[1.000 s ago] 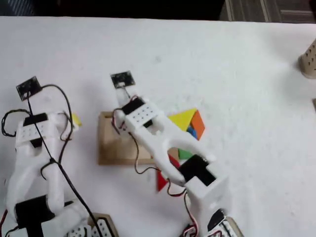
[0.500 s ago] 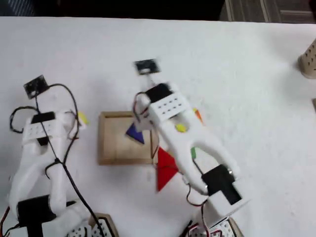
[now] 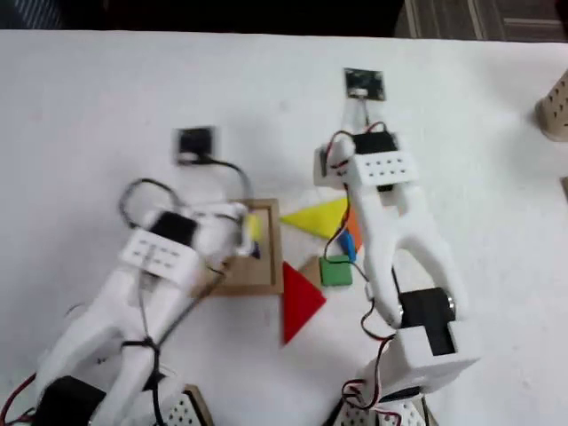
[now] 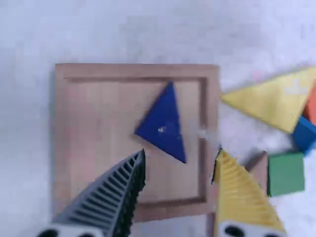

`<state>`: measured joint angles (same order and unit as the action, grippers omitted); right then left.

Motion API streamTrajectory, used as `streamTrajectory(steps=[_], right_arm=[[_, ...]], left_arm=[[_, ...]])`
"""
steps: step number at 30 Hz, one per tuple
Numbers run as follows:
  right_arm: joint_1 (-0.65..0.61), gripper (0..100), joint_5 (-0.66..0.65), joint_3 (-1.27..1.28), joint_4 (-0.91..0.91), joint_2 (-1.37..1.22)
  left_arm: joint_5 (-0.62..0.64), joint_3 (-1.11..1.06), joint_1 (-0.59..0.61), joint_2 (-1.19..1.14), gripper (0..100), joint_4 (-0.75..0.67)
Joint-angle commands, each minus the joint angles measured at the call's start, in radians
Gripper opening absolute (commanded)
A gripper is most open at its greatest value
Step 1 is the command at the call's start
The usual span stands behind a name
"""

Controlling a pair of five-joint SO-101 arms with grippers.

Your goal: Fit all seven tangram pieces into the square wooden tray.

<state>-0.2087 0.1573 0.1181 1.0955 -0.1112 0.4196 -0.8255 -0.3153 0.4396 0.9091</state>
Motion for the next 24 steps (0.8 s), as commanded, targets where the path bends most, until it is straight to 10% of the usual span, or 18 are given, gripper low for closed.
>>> streamTrajectory(steps=[1, 11, 24], right_arm=[[0.051, 6.9, -0.009, -0.014, -0.025, 0.036], [0.067, 2.0, -0.006, -0.014, -0.031, 0.025], [0.062, 2.0, -0.006, -0.012, -0.031, 0.025]], left_arm=[[0.011, -0.015, -0.157, 0.012, 25, -0.091], [-0.035, 0.176, -0.062, -0.344, 1, -0.14], [-0.037, 0.239, -0.128, -0.452, 2, -0.138]])
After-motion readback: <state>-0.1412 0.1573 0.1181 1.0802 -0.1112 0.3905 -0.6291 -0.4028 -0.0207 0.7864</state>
